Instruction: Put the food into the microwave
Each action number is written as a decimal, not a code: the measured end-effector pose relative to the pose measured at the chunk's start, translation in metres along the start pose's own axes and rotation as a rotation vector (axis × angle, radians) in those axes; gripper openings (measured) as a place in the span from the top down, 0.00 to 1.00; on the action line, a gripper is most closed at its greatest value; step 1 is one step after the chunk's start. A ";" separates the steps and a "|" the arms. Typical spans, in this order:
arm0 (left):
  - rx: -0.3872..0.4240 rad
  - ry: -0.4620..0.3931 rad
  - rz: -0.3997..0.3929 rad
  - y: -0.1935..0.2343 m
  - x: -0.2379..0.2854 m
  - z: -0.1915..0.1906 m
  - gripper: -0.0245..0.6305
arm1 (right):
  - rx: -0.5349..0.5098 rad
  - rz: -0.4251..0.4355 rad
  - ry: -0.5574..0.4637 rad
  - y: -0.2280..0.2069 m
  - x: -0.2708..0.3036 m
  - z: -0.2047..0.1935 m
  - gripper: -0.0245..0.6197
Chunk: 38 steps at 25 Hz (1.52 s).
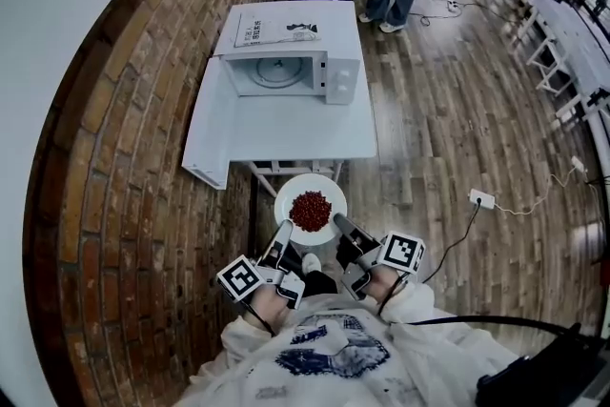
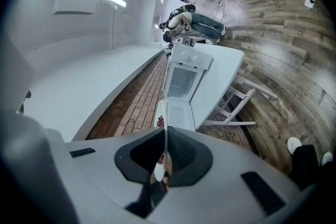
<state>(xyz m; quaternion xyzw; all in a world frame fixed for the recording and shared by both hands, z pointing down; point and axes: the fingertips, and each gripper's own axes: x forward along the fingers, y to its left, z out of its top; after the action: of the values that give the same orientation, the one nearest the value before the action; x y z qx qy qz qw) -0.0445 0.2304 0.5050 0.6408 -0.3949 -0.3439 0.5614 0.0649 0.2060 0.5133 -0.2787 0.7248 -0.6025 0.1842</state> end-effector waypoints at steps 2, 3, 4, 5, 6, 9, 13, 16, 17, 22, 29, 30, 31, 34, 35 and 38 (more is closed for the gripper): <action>-0.010 0.008 -0.013 0.000 0.010 0.015 0.93 | 0.000 -0.010 -0.008 0.000 0.016 0.005 0.92; -0.008 0.013 -0.016 0.000 0.014 0.022 0.93 | -0.001 -0.015 -0.014 0.001 0.023 0.008 0.92; 0.002 0.022 -0.011 0.002 0.018 0.030 0.93 | -0.003 -0.019 -0.019 0.001 0.030 0.010 0.92; 0.026 0.034 0.005 0.006 0.020 0.037 0.93 | -0.005 -0.021 -0.024 0.002 0.037 0.012 0.92; 0.055 0.048 0.025 0.011 0.021 0.045 0.93 | -0.006 -0.019 -0.030 0.003 0.043 0.014 0.92; 0.056 0.060 0.012 0.012 0.029 0.062 0.93 | -0.006 -0.017 -0.048 0.004 0.060 0.017 0.92; -0.004 0.054 -0.024 0.003 0.039 0.073 0.93 | -0.006 -0.032 -0.060 0.003 0.074 0.021 0.92; 0.023 0.066 -0.023 0.006 0.043 0.082 0.93 | -0.009 -0.033 -0.063 0.004 0.081 0.023 0.92; 0.006 0.065 -0.030 0.007 0.045 0.083 0.93 | -0.001 -0.036 -0.067 0.003 0.083 0.023 0.92; 0.023 0.073 -0.011 0.011 0.050 0.090 0.93 | 0.015 -0.044 -0.070 -0.002 0.091 0.025 0.92; 0.060 0.073 0.012 0.017 0.073 0.105 0.93 | 0.017 -0.053 -0.060 -0.010 0.110 0.045 0.92; 0.071 0.073 0.020 0.017 0.077 0.108 0.93 | 0.022 -0.054 -0.058 -0.011 0.114 0.049 0.92; 0.069 0.072 0.023 0.018 0.082 0.110 0.93 | 0.025 -0.055 -0.056 -0.013 0.117 0.053 0.92; 0.026 0.056 0.012 0.019 0.098 0.117 0.93 | 0.020 -0.058 -0.043 -0.016 0.130 0.068 0.92; 0.035 0.053 0.015 0.020 0.104 0.121 0.93 | 0.019 -0.055 -0.039 -0.016 0.135 0.074 0.92; 0.063 0.038 0.031 0.024 0.122 0.134 0.93 | 0.018 -0.038 -0.024 -0.016 0.153 0.092 0.92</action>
<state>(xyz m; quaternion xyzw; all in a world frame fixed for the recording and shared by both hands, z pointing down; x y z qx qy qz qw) -0.1103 0.0599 0.5110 0.6585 -0.4046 -0.3103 0.5536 0.0044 0.0377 0.5208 -0.2980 0.7116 -0.6091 0.1842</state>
